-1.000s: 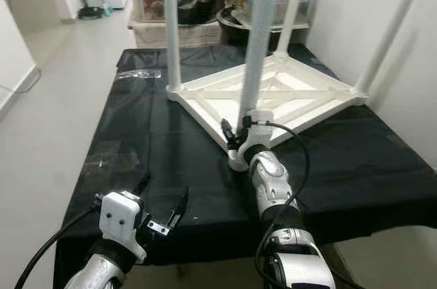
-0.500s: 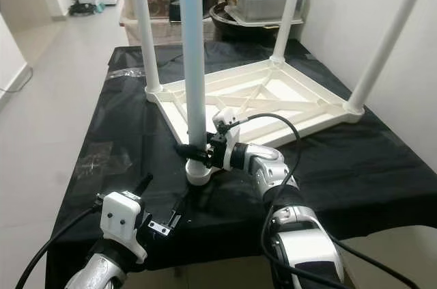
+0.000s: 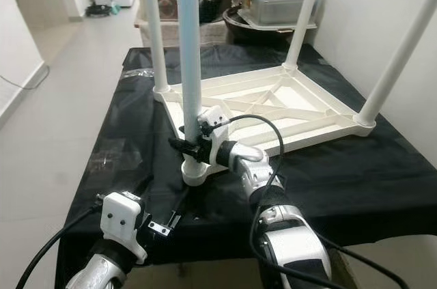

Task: Building children table

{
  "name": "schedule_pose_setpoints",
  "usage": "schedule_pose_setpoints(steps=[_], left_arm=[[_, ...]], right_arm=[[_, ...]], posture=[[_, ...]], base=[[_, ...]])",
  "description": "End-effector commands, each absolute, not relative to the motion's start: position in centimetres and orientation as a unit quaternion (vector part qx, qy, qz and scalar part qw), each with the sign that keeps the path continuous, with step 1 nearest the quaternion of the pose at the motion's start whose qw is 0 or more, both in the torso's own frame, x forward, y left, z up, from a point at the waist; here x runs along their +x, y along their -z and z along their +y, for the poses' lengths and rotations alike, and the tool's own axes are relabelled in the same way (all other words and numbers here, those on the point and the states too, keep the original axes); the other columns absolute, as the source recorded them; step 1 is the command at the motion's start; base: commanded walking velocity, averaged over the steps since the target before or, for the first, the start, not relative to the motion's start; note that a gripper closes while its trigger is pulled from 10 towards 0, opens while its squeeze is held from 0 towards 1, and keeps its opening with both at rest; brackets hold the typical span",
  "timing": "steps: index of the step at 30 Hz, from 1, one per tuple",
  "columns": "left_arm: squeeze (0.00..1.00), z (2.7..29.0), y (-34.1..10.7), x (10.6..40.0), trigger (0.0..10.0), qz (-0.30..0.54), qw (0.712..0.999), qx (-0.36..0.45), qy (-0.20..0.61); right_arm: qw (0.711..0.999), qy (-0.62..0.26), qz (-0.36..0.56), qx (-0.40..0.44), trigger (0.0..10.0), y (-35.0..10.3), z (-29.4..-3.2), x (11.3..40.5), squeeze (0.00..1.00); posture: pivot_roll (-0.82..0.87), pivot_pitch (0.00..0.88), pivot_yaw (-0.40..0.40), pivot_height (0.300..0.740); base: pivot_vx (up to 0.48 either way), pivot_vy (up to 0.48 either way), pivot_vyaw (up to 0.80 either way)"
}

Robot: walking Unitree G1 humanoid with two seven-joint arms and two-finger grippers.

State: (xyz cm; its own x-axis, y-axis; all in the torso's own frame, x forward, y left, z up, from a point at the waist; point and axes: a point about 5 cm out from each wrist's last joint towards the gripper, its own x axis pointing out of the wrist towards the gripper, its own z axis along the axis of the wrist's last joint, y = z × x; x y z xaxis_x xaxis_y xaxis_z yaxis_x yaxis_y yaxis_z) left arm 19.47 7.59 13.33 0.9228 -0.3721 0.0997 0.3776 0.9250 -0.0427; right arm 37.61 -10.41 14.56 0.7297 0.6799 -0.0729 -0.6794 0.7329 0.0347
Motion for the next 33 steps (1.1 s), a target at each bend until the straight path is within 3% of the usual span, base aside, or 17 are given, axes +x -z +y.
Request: schedule_pose_setpoints(steps=[1,2,3,5,6,7,9,12,21,22,24,25,33], left_arm=[[0.00,7.6,-12.8,19.4,10.0,-0.034,0.980,-0.030,0.191],[0.00,7.6,-12.8,19.4,10.0,-0.034,0.980,-0.030,0.191],[0.00,7.6,-12.8,19.4,10.0,-0.034,0.980,-0.030,0.193],[0.00,7.6,-12.8,19.5,10.0,-0.034,0.980,-0.030,0.193],[0.00,7.6,-12.8,19.5,10.0,-0.034,0.980,-0.030,0.193],[0.00,7.6,-12.8,19.6,10.0,-0.035,0.980,-0.030,0.192],[0.00,7.6,-12.8,19.6,10.0,-0.035,0.980,-0.030,0.192],[0.00,7.7,-12.8,19.6,10.0,-0.035,0.981,-0.030,0.191],[0.00,7.7,-12.9,19.6,10.0,-0.035,0.981,-0.031,0.190],[0.00,7.7,-12.8,19.6,10.0,-0.034,0.981,-0.031,0.190],[0.00,7.7,-12.8,19.6,10.0,-0.034,0.981,-0.031,0.190],[0.00,7.7,-12.8,19.6,10.0,-0.033,0.981,-0.031,0.191],[0.00,7.8,-12.7,19.5,10.0,-0.030,0.981,-0.031,0.190]], right_arm=[[0.976,-0.209,0.063,0.015,0.0,-13.4,-13.8,38.1,0.00],[0.976,-0.209,0.063,0.015,0.0,-13.4,-13.8,38.1,0.00],[0.991,-0.112,0.069,0.009,0.0,-13.0,-15.5,38.2,0.00],[0.995,0.048,0.091,0.002,0.0,-12.0,-18.4,37.6,0.00],[0.995,0.048,0.091,0.002,0.0,-12.0,-18.4,37.6,0.00],[0.989,0.107,0.102,0.001,0.0,-11.5,-19.3,37.1,0.00],[0.989,0.107,0.102,0.001,0.0,-11.5,-19.3,37.1,0.00],[0.976,0.183,0.115,-0.006,0.0,-10.6,-19.6,36.2,0.00],[0.973,0.201,0.110,-0.007,0.4,-11.0,-18.4,36.5,0.00],[0.975,0.198,0.102,-0.009,10.0,-11.4,-18.1,36.5,0.00],[0.976,0.195,0.096,-0.010,10.0,-11.6,-17.8,36.5,0.00],[0.980,0.184,0.079,-0.008,10.0,-11.9,-17.3,36.4,1.00],[0.986,0.161,0.052,-0.004,10.0,-12.1,-16.3,35.9,1.00]], posture=[[0.04,0.000,-0.002,0.740],[0.04,0.000,-0.002,0.740],[0.04,0.000,-0.003,0.740],[0.04,0.000,-0.007,0.740],[0.04,0.000,-0.007,0.740],[0.04,0.000,-0.007,0.740],[0.04,0.000,-0.007,0.740],[0.04,0.000,-0.008,0.740],[0.04,0.000,-0.008,0.740],[0.04,0.000,-0.005,0.740],[0.04,0.000,-0.005,0.740],[0.04,0.000,-0.005,0.740],[0.04,0.000,-0.003,0.740]], base=[[0.000,0.000,0.00],[0.000,0.000,0.00],[0.000,0.000,0.00],[0.000,0.000,0.00],[0.000,0.000,0.00],[0.000,0.000,0.00],[0.000,0.000,0.00],[0.000,0.000,0.00],[0.000,0.000,0.00],[0.000,0.000,0.00],[0.000,0.000,0.00],[0.000,0.000,0.00],[0.000,0.000,0.00]])
